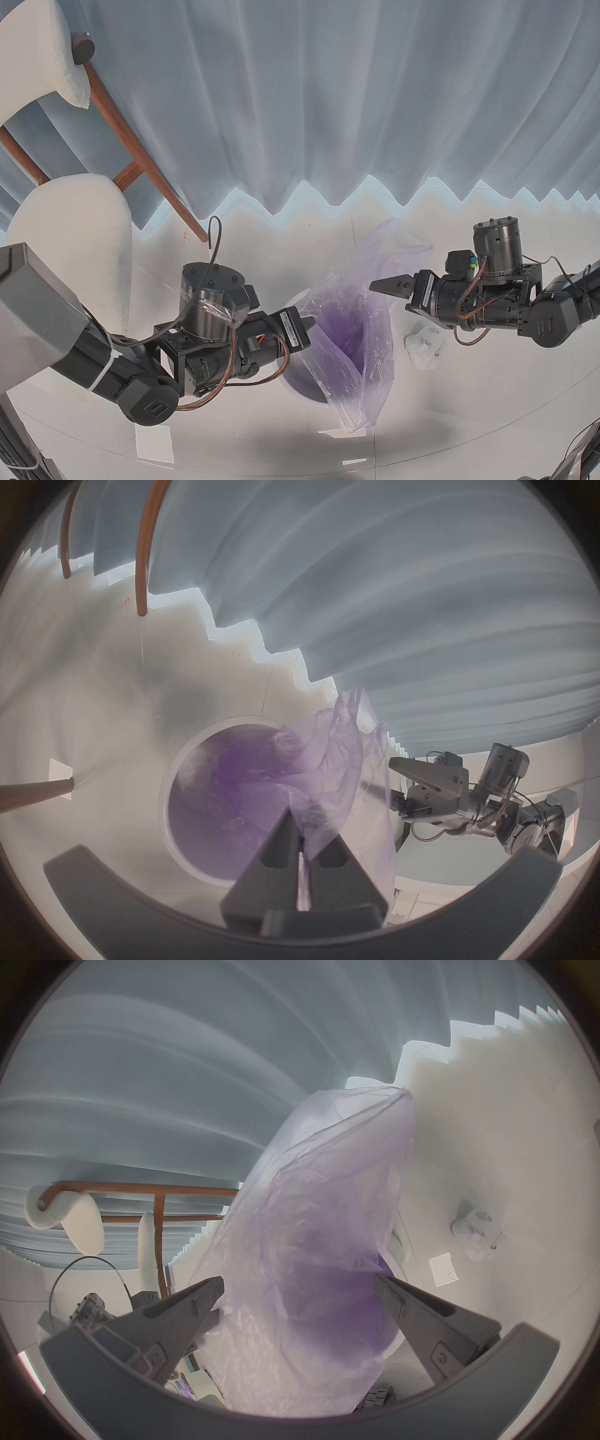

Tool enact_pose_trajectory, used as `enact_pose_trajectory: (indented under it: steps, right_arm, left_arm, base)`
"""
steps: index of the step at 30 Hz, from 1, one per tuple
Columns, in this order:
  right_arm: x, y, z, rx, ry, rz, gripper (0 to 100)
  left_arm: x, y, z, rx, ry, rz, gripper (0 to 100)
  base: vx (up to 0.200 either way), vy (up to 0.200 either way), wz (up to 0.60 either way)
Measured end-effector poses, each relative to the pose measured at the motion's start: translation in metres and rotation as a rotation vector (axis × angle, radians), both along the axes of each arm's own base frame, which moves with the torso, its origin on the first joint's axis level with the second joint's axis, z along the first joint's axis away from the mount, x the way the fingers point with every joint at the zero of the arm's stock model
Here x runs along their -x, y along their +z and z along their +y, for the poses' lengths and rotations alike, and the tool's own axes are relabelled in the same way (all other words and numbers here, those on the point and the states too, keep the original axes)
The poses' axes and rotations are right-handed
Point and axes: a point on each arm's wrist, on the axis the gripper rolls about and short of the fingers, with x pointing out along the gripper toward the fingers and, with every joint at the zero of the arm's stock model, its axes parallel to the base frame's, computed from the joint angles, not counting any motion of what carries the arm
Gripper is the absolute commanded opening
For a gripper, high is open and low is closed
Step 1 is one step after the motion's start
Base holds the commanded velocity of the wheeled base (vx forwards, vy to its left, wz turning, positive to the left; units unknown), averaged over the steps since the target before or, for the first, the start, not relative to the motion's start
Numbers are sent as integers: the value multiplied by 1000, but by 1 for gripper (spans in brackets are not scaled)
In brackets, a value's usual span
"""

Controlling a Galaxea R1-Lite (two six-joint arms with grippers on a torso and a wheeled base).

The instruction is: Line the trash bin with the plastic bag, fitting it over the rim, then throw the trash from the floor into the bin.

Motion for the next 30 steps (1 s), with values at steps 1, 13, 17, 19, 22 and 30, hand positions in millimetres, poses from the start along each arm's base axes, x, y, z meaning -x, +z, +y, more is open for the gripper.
enact_pose_trajectory:
  steps: [1,13,17,19,22,30]
  right_arm:
    - [-2,-1,2,5,3,-2,100]
    - [-21,-12,18,30,31,-8,0]
    - [-15,-11,16,31,34,-1,0]
    - [-10,-11,12,35,31,7,0]
    - [-2,-18,-4,52,1,38,0]
    - [12,-34,-61,76,-155,117,0]
  left_arm:
    - [0,0,0,0,0,-1,0]
    - [0,3,4,3,11,-6,0]
    - [-3,2,10,-3,39,-5,0]
    - [-3,0,16,-12,57,3,0]
    - [-1,-4,27,-30,86,21,0]
    - [18,-25,57,-134,202,89,0]
  base:
    - [0,0,0]
    - [0,0,0]
    - [0,0,0]
    - [0,0,0]
    - [0,0,0]
    - [0,0,0]
